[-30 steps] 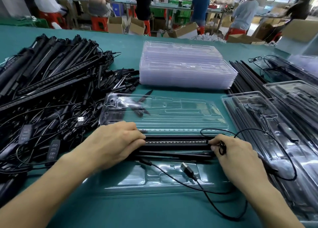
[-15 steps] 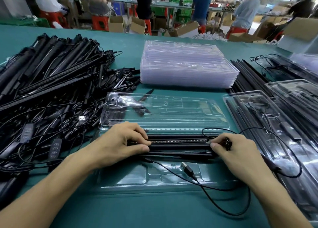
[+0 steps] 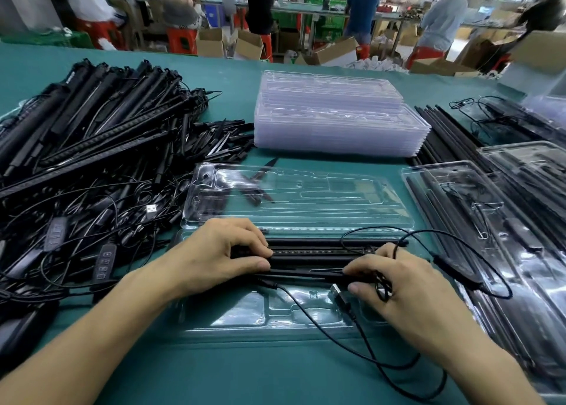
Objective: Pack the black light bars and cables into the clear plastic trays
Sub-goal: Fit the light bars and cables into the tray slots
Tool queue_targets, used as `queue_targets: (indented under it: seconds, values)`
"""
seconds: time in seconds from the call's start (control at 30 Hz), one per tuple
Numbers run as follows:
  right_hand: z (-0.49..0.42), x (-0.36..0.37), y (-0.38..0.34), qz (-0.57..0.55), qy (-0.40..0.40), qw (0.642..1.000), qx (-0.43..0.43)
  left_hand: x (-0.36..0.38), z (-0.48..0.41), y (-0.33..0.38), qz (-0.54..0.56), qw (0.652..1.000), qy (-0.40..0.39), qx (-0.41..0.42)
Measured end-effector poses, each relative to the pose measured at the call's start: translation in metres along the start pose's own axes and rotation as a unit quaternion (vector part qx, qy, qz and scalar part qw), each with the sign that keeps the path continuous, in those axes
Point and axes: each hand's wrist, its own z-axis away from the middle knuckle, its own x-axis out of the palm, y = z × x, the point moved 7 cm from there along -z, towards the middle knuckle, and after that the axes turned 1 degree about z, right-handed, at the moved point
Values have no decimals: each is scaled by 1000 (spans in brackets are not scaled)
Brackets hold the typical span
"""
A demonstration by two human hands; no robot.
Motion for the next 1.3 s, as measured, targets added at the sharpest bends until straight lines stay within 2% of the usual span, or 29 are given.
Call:
queue_targets:
  seconds: [0.2,0.33,0.53,0.73,1.0,1.3]
  values:
    - [-4,4,6,-61,-41,997,-16,-2,1,-7,-5,1000,-3,-14]
    - [-6,8,5,-55,-80,995,-22,-2,0,-7,-9,1000,3,-12]
    - [-7,7,4,-5,-55,998,-11,-12,1,-7,54,997,37,-31]
    - [-1,-11,-10,-17,6,1000,8,-19,7,-19,63,996,-44,-53]
    - [1,20,-88,54,-67,995,-43,-17,8,-23,36,996,-58,-58]
    - [7,59,-108,-5,-79,995,-57,-19,8,-18,47,996,-55,-55]
